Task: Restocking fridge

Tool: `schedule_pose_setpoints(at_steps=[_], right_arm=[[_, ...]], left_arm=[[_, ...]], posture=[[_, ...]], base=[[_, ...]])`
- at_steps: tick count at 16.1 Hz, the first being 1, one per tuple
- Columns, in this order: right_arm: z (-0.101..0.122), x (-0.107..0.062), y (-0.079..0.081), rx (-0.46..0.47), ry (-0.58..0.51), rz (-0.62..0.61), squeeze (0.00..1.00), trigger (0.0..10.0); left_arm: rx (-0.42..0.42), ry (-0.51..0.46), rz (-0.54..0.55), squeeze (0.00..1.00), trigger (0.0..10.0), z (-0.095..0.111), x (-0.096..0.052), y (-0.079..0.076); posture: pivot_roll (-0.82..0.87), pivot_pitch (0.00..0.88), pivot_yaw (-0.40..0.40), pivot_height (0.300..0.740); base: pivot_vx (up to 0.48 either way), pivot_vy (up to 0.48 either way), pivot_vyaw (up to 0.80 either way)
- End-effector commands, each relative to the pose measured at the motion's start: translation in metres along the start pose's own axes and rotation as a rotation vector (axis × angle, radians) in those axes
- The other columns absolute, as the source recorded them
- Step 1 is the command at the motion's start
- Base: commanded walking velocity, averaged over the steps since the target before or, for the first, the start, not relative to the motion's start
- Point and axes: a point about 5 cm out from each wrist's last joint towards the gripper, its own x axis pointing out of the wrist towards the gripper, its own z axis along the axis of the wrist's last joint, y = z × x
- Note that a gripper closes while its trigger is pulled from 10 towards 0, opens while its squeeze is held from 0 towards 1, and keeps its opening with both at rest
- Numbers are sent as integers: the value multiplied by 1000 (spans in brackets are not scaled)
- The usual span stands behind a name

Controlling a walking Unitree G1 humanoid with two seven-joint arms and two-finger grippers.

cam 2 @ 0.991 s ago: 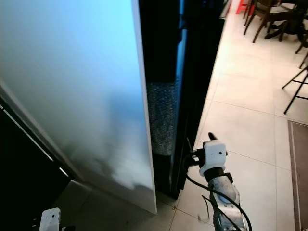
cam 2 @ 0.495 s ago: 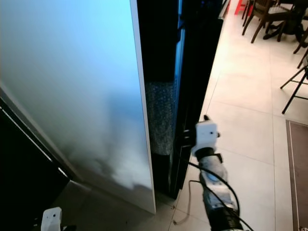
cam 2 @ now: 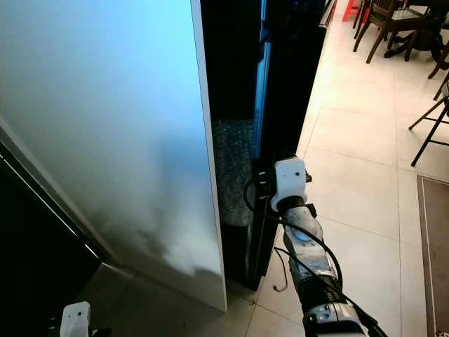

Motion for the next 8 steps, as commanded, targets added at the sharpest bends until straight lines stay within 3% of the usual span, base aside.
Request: schedule_pose_setpoints(at_steps=[1, 8], right_arm=[[7, 8, 1, -15, -14, 5, 0, 10000], [15, 16, -10, -26, -33, -33, 0, 10000]], left_arm=[[3, 21, 7, 0, 10000, -5, -1, 1], [0, 21, 7, 0, 10000, -5, -1, 1]], posture=[[-116, 0, 48, 740], [-114, 0, 44, 740]], base=[[0, 0, 0], [0, 0, 0]])
